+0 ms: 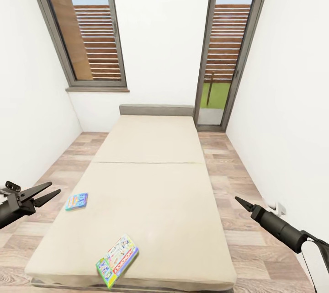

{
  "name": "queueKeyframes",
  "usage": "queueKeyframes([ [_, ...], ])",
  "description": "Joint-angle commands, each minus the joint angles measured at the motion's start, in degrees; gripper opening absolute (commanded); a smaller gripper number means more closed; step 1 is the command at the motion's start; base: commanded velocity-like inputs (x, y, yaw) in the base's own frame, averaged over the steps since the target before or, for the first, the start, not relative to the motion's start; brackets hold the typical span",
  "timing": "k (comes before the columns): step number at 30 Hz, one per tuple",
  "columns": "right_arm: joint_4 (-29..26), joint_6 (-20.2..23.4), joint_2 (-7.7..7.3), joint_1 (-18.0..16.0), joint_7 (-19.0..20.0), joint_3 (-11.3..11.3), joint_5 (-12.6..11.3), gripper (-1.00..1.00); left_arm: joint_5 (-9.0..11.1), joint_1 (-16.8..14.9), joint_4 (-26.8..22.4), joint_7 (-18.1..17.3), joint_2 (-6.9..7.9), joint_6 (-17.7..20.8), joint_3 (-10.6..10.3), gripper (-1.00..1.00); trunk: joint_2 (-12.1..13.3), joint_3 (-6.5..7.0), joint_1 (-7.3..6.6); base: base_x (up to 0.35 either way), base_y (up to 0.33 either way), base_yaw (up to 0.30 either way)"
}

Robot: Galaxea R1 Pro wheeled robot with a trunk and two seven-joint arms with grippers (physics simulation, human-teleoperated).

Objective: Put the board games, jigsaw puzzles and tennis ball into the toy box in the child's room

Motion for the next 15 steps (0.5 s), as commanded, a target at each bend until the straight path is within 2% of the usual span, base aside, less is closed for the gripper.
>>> queueKeyframes([
  [1,-0.02,0.4,0.01,-0.06,0.11,-0.09,-0.12,1.0,-0.06,-0.04,0.0,-0.18,0.01,0.23,0.03,1.0,-0.11,-0.02,0.04,-0.007,0.0,-0.094],
  [9,-0.02,0.38,0.01,-0.06,0.11,-0.09,-0.12,1.0,-0.06,-0.04,0.0,-0.19,0.01,0.23,0.04,1.0,-0.11,0.74,0.04,-0.008,0.0,-0.079],
  [15,-0.02,0.37,0.03,-0.06,0.11,-0.09,-0.12,1.0,-0.06,-0.04,0.01,-0.23,0.01,0.23,0.04,1.0,-0.11,1.31,0.04,-0.078,0.0,-0.066],
])
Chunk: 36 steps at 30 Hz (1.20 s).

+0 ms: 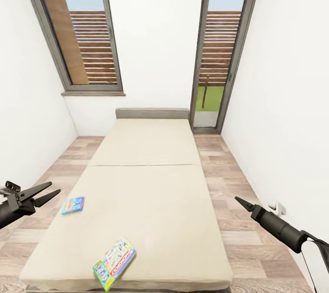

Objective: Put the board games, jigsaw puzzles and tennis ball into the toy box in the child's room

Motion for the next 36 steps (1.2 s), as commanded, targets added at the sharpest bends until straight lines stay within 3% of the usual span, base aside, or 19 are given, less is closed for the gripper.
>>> queueKeyframes([
  [1,-0.02,0.42,0.02,-0.06,0.1,-0.09,-0.14,1.0,-0.07,-0.04,0.0,-0.19,0.01,0.22,0.02,1.0,-0.11,-0.02,0.02,-0.11,0.0,-0.064],
  [16,-0.02,0.44,-0.01,-0.06,0.1,-0.09,-0.14,1.0,-0.07,-0.04,0.0,-0.21,0.01,0.22,0.02,1.0,-0.11,0.88,0.02,-0.19,0.126,-0.031],
  [36,-0.02,0.38,0.02,-0.06,0.06,-0.04,-0.03,1.0,-0.07,-0.04,0.04,-0.21,0.01,0.22,0.02,1.0,-0.11,0.88,0.02,-0.011,0.096,0.0],
])
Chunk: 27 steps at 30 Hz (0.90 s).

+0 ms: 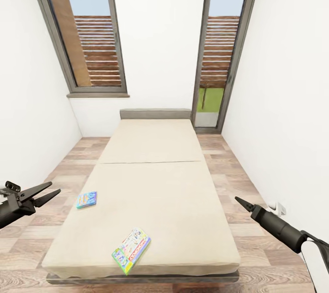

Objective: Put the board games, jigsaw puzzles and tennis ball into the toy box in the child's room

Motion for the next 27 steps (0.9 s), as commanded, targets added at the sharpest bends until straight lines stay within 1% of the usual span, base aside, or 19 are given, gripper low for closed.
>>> queueKeyframes([
  [1,-0.04,0.32,0.0,-0.06,0.12,-0.08,-0.17,1.0,-0.05,-0.05,0.01,-0.19,0.01,0.23,0.02,1.0,-0.12,-0.12,0.04,0.0,0.148,0.0],
  [9,-0.04,-1.71,-0.01,-0.06,0.15,0.01,-0.4,1.0,-0.05,-0.05,0.03,-0.19,0.01,0.23,0.02,1.0,-0.12,-0.12,0.04,-0.047,0.143,0.0],
  [14,-0.04,-1.87,-0.01,-0.06,0.15,0.02,-0.39,1.0,-0.05,-0.05,0.04,-0.19,0.01,0.23,0.02,1.0,-0.12,-0.07,0.04,-0.179,0.182,0.0],
  [27,-0.04,-1.91,-0.01,-0.06,0.15,0.36,-0.4,1.0,-0.05,-0.05,0.02,-0.19,0.01,0.23,0.02,1.0,-0.12,0.75,0.04,-0.199,0.194,0.0],
])
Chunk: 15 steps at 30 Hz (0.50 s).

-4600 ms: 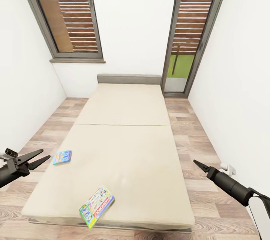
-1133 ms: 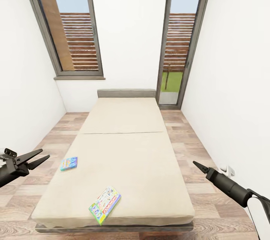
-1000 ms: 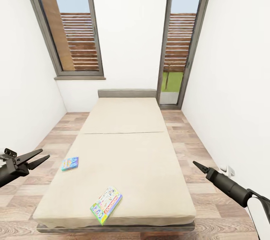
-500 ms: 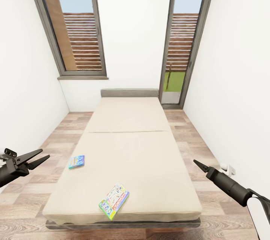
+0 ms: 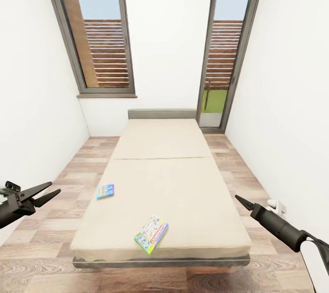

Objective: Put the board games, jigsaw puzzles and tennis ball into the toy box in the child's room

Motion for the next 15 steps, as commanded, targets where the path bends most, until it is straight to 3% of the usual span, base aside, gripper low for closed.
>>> queueKeyframes([
  [1,-0.04,0.44,0.02,-0.06,0.09,-0.09,-0.19,1.0,-0.05,-0.05,0.04,-0.19,0.01,0.23,0.02,1.0,-0.13,-0.12,0.02,-0.152,0.19,0.0],
  [15,-0.04,0.56,0.02,-0.06,0.07,0.0,-0.26,1.0,-0.05,-0.05,0.04,-0.19,0.01,0.23,0.02,1.0,-0.13,-0.08,0.02,-0.038,0.172,0.0],
])
